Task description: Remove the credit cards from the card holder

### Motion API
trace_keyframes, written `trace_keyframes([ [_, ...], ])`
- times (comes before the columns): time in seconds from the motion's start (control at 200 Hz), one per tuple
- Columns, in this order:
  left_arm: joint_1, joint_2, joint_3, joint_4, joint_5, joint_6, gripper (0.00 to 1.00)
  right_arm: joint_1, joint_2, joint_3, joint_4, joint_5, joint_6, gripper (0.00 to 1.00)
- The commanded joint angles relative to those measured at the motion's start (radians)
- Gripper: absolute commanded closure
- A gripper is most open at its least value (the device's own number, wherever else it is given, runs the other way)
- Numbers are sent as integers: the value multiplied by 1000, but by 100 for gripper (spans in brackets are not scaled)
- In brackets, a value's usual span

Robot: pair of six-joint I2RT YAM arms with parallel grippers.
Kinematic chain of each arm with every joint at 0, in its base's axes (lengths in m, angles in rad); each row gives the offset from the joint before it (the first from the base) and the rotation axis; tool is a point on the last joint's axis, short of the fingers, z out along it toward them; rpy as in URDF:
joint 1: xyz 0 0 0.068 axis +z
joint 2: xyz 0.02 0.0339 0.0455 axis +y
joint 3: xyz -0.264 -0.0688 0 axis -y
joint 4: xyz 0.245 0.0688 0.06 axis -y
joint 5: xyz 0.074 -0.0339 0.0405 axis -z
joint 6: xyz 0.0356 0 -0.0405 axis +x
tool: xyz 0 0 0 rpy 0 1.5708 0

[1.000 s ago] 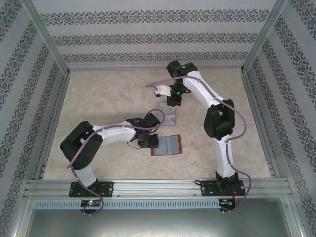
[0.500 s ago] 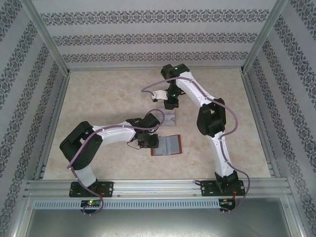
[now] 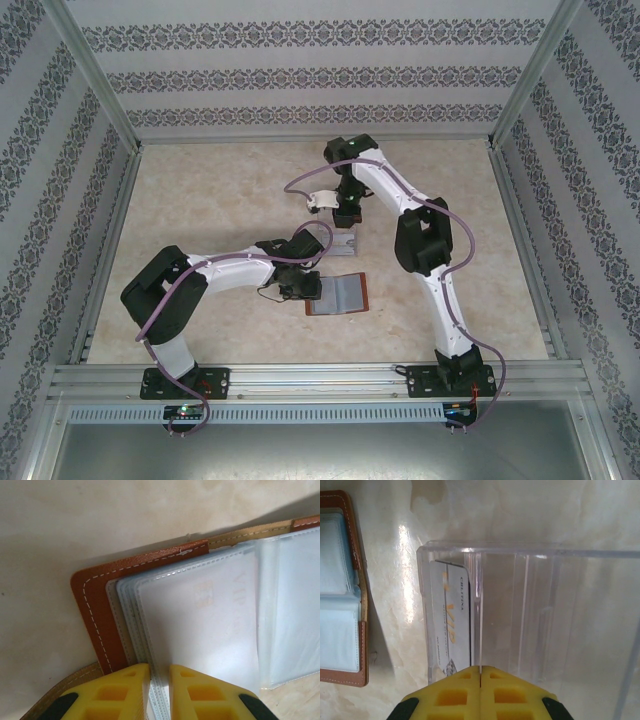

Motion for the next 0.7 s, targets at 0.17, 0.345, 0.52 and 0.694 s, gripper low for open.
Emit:
trace_keyframes([
  [0.17, -20, 43, -50, -78, -3, -5, 81, 26, 41, 44, -45, -4, -11, 89],
  [0.345, -20, 43, -49, -78, -2, -5, 81, 22, 20, 56, -39, 19, -2, 83],
  [0.52, -20, 47, -46, -75, -4, -1, 81, 17, -12, 58, -19, 56, 14, 82],
  [0.694, -20, 46, -47, -73, -1, -2, 81, 13, -39, 58, -9, 89, 22, 81],
])
